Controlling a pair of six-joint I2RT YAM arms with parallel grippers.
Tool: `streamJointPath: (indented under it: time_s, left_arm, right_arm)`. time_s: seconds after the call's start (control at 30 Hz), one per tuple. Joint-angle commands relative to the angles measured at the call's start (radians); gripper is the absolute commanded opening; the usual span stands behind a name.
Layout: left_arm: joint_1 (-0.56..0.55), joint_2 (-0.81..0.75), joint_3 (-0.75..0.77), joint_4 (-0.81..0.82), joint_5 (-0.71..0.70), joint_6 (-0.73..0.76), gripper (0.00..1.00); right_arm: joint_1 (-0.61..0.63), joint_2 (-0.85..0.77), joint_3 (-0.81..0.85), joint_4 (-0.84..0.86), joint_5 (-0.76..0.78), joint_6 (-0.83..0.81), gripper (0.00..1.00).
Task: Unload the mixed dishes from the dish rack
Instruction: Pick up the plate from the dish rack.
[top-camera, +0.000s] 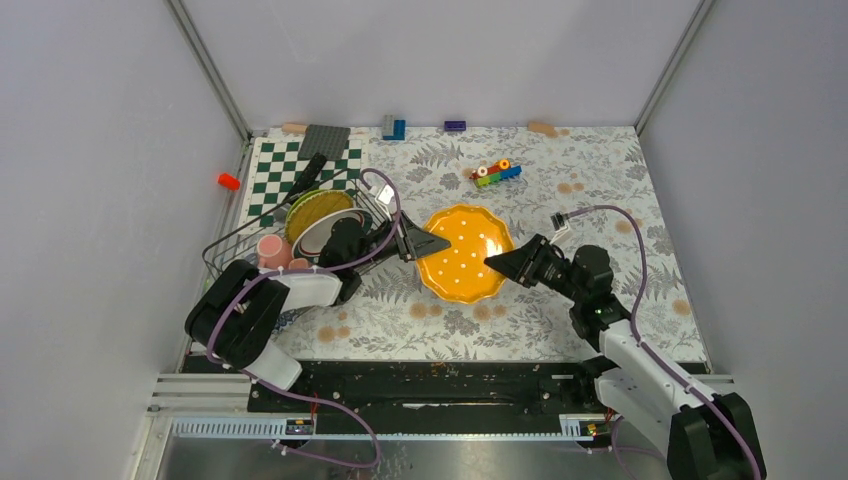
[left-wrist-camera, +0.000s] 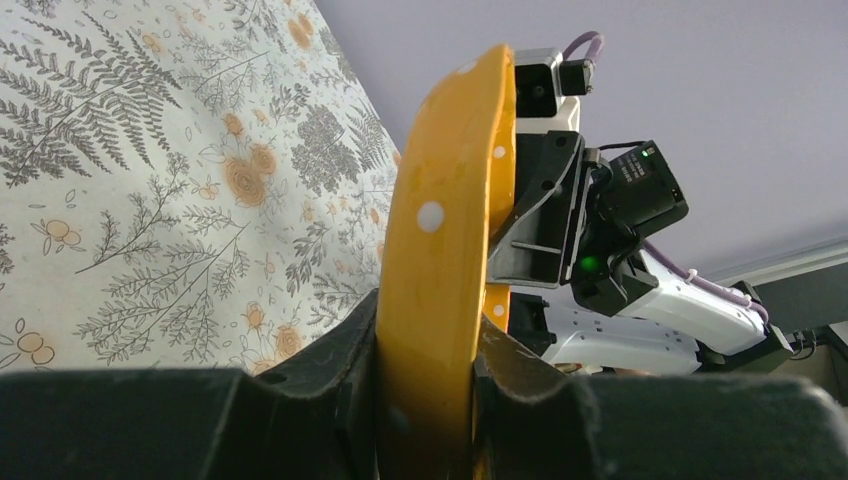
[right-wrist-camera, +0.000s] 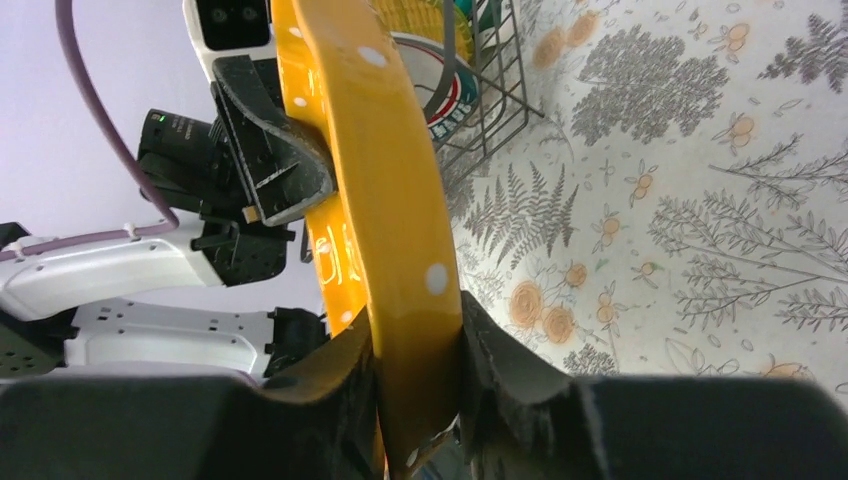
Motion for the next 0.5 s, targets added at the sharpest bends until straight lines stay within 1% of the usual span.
streamJointPath:
  time_s: [0.0,0.03,0.07,0.1,0.17,0.2,0.3,0.4,0.47]
  left_arm:
    - [-0.017,-0.034,0.056,0.092,0.016,0.018,0.08]
    - [-0.018,-0.038,0.056,0.08,0.014,0.023,0.23]
    - [-0.019,-0.043,0.057,0.071,0.011,0.029,0.4]
    - [-0.02,-0.05,0.057,0.06,0.012,0.04,0.57]
    - [-0.025,-0.071,0.061,0.016,0.01,0.075,0.89]
    - [-0.029,-0.088,0.065,-0.019,-0.001,0.104,0.98]
    - [-0.047,-0.156,0.073,-0.213,-0.086,0.217,0.99]
    - [-0.066,-0.241,0.083,-0.404,-0.233,0.328,0.99]
    - [-0.071,-0.295,0.078,-0.49,-0.328,0.383,0.99]
  right_arm:
    - [0.011,-0.033,0.011,0.048,0.056,0.018,0.17]
    - [0.011,-0.039,0.009,0.048,0.059,0.021,0.13]
    - [0.011,-0.045,0.008,0.047,0.063,0.028,0.06]
    - [0.011,-0.051,0.006,0.047,0.069,0.037,0.0]
    - [0.012,-0.067,0.002,0.05,0.077,0.051,0.0]
    - [0.011,-0.078,0.001,0.05,0.082,0.055,0.0]
    - [0.011,-0.122,0.007,0.04,0.081,0.056,0.0]
    - [0.01,-0.184,0.04,-0.06,0.105,0.035,0.0]
    - [0.01,-0.23,0.067,-0.14,0.131,0.018,0.0]
